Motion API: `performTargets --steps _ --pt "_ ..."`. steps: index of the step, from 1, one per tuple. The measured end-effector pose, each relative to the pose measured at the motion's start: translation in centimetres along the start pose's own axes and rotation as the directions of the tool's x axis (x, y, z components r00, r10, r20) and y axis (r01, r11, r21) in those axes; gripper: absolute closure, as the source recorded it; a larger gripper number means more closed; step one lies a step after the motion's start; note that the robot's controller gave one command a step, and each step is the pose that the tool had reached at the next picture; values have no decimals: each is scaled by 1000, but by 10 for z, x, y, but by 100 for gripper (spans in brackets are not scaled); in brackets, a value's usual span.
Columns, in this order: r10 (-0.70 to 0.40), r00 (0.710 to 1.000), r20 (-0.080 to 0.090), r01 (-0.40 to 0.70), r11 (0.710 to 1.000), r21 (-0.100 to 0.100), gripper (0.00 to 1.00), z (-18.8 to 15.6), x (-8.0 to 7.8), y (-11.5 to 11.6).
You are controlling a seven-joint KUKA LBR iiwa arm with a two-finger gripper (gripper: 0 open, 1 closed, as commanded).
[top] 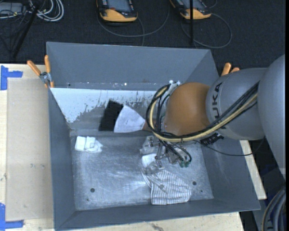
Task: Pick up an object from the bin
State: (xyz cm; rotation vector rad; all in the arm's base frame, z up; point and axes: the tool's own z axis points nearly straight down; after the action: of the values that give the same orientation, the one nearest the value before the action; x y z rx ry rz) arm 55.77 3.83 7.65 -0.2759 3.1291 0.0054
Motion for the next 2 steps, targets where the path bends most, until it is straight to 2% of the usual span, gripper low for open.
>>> performTargets --steps 1,2 --pt "7 1000 -7 -7 1000 2 100 -31 3 4" --pt "5 1000 2 -5 1000 3 100 -71 0 6"
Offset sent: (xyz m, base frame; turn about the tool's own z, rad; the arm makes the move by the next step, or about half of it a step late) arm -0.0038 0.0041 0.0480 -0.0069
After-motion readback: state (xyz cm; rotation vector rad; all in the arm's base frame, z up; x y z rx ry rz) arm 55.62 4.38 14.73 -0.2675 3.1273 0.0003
